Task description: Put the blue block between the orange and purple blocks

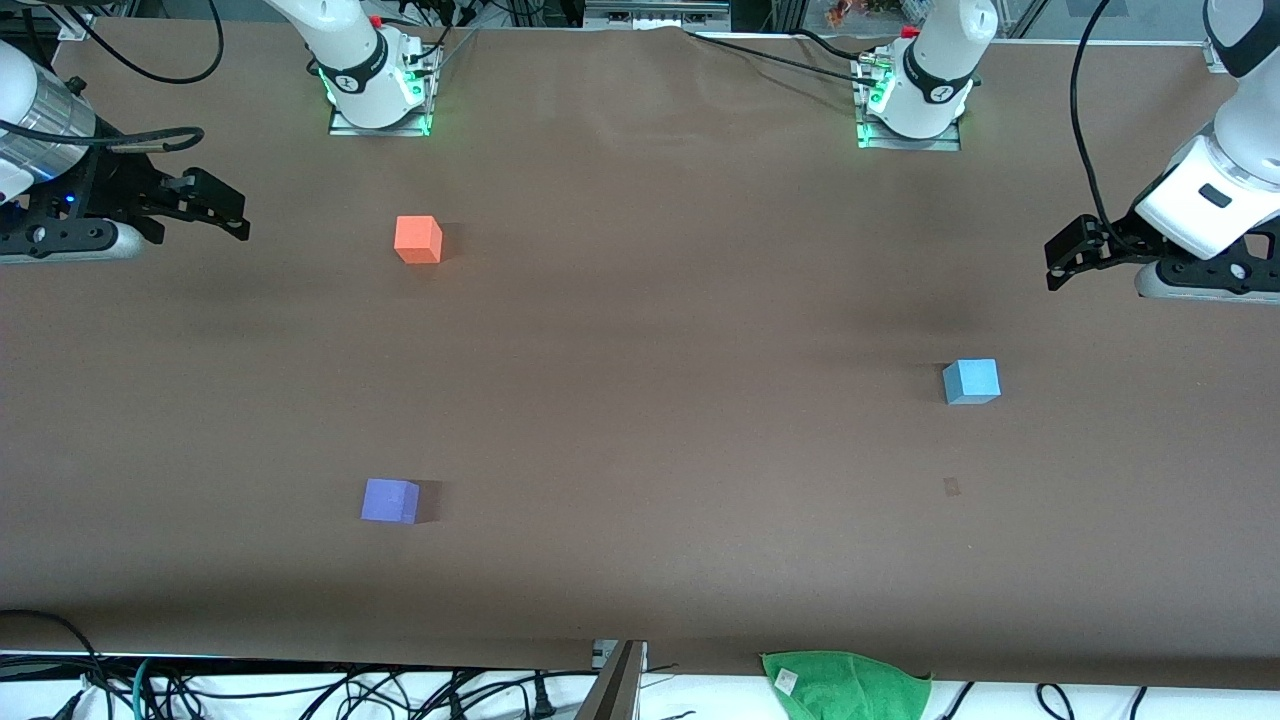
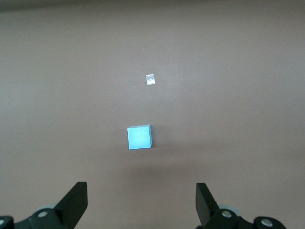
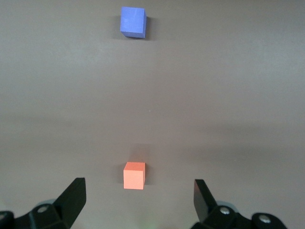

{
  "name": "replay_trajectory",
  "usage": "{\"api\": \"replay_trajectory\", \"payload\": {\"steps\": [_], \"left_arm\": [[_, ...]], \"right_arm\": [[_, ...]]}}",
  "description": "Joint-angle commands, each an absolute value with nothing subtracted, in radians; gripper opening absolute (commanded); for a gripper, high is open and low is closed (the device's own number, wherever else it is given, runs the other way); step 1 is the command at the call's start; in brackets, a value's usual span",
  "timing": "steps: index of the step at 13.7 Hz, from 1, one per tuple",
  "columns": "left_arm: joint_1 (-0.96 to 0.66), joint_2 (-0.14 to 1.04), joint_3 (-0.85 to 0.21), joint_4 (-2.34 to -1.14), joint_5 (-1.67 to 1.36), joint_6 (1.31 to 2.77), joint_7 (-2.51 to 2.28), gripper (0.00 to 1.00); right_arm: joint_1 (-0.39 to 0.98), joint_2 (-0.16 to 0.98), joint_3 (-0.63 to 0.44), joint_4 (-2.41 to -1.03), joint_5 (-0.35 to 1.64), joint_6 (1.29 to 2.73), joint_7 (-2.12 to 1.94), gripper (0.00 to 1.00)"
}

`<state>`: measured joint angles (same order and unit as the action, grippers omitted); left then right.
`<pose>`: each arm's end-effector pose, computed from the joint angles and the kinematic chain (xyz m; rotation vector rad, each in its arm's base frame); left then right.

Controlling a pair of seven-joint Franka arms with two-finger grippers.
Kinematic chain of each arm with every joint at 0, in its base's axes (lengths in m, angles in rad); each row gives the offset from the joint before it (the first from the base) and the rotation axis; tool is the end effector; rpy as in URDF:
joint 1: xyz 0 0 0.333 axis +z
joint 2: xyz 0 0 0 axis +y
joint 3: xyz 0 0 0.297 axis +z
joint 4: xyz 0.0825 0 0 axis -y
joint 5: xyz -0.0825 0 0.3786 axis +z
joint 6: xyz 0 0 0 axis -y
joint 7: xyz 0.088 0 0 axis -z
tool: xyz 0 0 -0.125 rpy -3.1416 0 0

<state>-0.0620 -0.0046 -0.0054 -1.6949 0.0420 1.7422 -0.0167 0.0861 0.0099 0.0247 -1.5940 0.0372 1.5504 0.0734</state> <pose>0.5603 -0.0333 0.5470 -3.0999 0.0880 -0.0831 0.5439 0.0652 0.5697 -3.1074 -0.0578 0.0882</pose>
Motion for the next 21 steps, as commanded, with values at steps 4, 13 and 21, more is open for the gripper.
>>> {"api": "replay_trajectory", "payload": {"steps": [4,13,21], "left_arm": [[-0.072,-0.015,0.012,-1.698,0.034,1.726,-0.02,1.0],[-0.046,0.026,0.005,-1.672,0.025,1.701,-0.023,1.0],[-0.044,0.029,0.006,-1.667,0.025,1.703,-0.026,1.0]], "right_arm": [[0.08,0.005,0.014,-1.591,0.022,1.539,0.075,1.0],[0.08,-0.023,-0.003,-1.634,0.017,1.554,0.08,1.0],[0.08,-0.026,-0.002,-1.646,0.017,1.554,0.08,1.0]]}}
